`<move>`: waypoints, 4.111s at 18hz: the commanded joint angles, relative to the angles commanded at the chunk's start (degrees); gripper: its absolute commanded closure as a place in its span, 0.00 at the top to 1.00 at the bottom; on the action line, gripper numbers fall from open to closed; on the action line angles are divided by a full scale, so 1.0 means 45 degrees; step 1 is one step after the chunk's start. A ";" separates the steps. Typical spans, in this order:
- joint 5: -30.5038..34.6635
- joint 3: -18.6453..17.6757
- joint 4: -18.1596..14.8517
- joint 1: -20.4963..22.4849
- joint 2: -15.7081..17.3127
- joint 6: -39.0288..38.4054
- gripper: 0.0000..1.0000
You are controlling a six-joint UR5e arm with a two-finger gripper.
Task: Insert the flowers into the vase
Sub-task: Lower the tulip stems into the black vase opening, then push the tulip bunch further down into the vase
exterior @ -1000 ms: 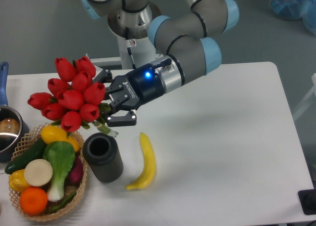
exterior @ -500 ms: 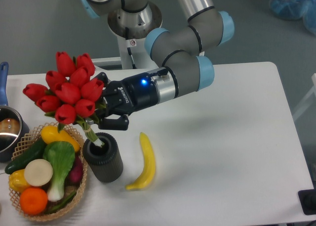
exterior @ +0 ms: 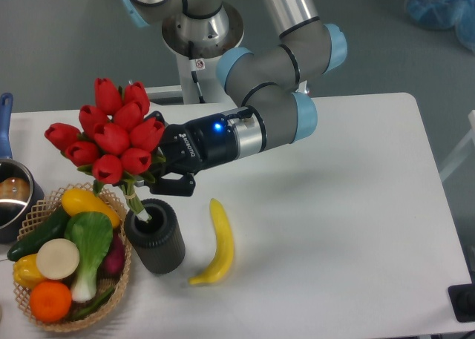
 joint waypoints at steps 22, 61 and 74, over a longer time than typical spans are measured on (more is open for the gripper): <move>0.0058 -0.0039 0.0000 0.0000 -0.1016 0.0195 0.38; 0.0234 -0.0820 0.0039 0.0117 -0.1797 0.1621 0.40; 0.0234 -0.0938 0.0078 0.0117 -0.1875 0.1797 0.49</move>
